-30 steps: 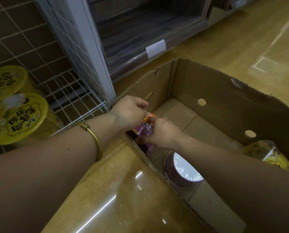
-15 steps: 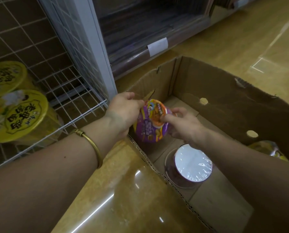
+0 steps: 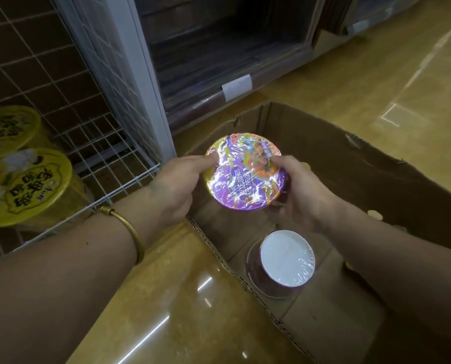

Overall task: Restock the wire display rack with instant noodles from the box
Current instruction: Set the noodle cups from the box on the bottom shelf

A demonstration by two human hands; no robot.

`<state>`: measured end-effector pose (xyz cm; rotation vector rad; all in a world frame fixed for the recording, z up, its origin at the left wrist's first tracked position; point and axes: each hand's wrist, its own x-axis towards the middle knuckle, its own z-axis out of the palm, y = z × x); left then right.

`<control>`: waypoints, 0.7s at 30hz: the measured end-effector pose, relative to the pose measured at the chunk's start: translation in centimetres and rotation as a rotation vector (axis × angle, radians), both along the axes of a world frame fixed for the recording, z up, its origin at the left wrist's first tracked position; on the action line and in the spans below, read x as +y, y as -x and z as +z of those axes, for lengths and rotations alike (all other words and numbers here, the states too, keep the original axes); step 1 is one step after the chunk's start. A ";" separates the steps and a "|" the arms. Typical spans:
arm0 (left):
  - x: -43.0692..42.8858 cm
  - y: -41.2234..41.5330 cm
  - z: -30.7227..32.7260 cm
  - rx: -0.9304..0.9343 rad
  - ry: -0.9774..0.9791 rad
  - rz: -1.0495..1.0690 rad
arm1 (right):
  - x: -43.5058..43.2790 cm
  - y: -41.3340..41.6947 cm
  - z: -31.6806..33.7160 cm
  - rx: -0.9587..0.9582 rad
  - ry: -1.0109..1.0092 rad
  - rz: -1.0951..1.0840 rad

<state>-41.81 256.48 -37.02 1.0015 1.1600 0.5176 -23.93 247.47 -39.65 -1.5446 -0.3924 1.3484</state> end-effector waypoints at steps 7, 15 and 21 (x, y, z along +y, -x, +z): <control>-1.4 0.5 1.5 -0.144 0.006 -0.057 | 0.1 1.3 1.4 0.069 -0.054 -0.006; -1.3 0.8 1.2 -0.150 0.055 -0.023 | -0.3 2.0 2.2 0.121 -0.042 -0.017; -1.5 1.0 1.2 -0.115 0.050 -0.018 | -0.5 2.1 2.2 0.083 -0.036 -0.007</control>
